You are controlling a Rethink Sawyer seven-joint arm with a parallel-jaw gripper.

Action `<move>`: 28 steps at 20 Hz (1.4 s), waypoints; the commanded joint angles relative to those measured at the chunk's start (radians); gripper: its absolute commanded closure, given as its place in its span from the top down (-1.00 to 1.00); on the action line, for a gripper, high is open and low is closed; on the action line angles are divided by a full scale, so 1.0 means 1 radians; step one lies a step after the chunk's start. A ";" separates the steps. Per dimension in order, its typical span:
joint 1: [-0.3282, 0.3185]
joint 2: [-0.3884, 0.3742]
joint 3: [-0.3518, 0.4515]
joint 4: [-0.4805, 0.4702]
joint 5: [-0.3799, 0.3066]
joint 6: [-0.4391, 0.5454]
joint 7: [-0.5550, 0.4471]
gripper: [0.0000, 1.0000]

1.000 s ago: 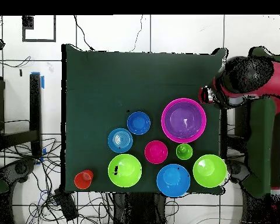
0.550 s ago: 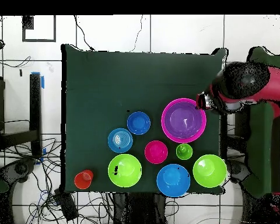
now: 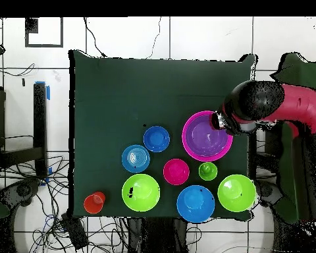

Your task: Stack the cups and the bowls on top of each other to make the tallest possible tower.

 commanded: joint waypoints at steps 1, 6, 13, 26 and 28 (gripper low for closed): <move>0.041 0.017 -0.045 0.122 -0.016 -0.180 0.031 -1.00; 0.048 0.026 -0.060 0.119 -0.011 -0.197 0.039 -1.00; 0.057 0.110 -0.092 0.096 -0.028 -0.257 0.043 -1.00; 0.059 0.108 -0.138 0.123 -0.051 -0.356 0.044 -1.00; 0.060 0.112 -0.149 0.129 -0.050 -0.372 0.050 -1.00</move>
